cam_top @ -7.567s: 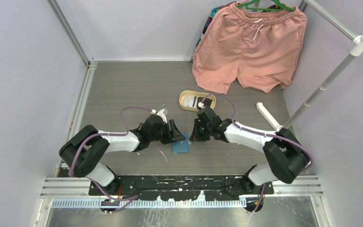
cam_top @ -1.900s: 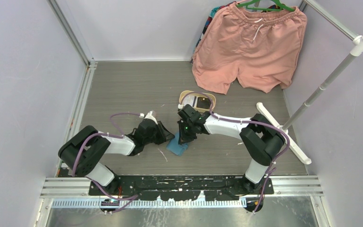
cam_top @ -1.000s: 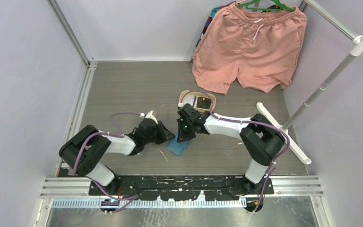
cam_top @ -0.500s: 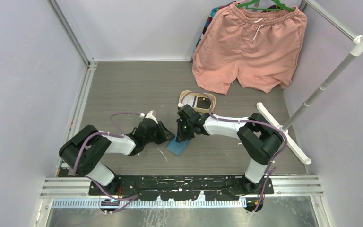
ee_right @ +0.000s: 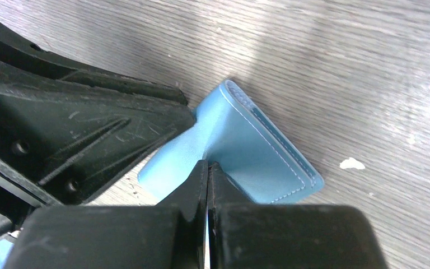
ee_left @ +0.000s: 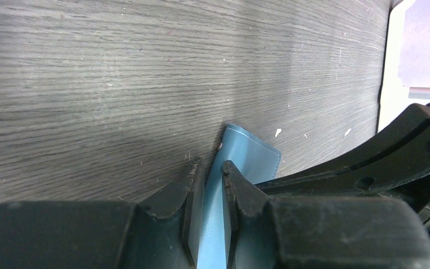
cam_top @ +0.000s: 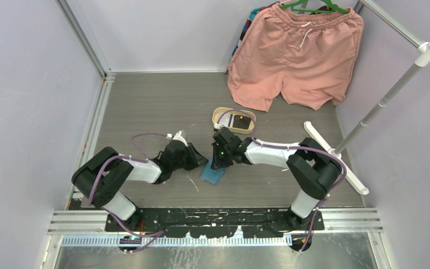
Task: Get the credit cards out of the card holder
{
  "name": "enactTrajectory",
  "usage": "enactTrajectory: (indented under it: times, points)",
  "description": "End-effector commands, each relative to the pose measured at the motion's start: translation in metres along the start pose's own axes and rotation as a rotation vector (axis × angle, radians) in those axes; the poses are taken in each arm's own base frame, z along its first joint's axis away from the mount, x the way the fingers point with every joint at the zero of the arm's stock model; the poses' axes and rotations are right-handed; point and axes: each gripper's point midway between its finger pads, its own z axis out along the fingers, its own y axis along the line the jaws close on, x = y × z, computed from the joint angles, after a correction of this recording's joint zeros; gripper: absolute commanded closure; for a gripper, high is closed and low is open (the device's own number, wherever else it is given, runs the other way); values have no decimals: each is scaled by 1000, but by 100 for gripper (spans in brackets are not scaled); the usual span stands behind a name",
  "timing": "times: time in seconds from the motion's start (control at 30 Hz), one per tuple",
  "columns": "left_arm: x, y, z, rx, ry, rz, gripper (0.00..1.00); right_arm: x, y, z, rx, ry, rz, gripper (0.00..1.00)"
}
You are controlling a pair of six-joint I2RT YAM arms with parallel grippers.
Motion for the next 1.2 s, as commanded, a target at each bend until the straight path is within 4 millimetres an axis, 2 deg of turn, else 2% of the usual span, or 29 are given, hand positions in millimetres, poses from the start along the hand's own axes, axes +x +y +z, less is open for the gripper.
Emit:
enactTrajectory:
  times: [0.0,0.17,0.33,0.5,0.63,0.77,0.97,1.17]
  points:
    - [19,46,-1,-159,54,30,80,5,-19,-10,90,-42,-19,99]
    - [16,44,0,-156,43,35,80,5,-29,-10,141,-94,-34,99]
    - [9,37,-4,-143,24,42,74,7,-37,-9,162,-132,-39,99]
    - [5,15,-14,-30,2,64,72,9,-42,-12,165,-158,-44,99]
    - [12,-4,-28,89,37,119,70,9,-45,-13,172,-175,-49,99]
    - [26,-25,-46,214,103,246,70,11,-46,-11,171,-176,-50,99]
    - [43,-44,-55,245,153,449,68,13,-46,-10,166,-170,-51,99]
    - [48,-25,-37,141,202,451,71,13,-47,-12,165,-175,-49,99]
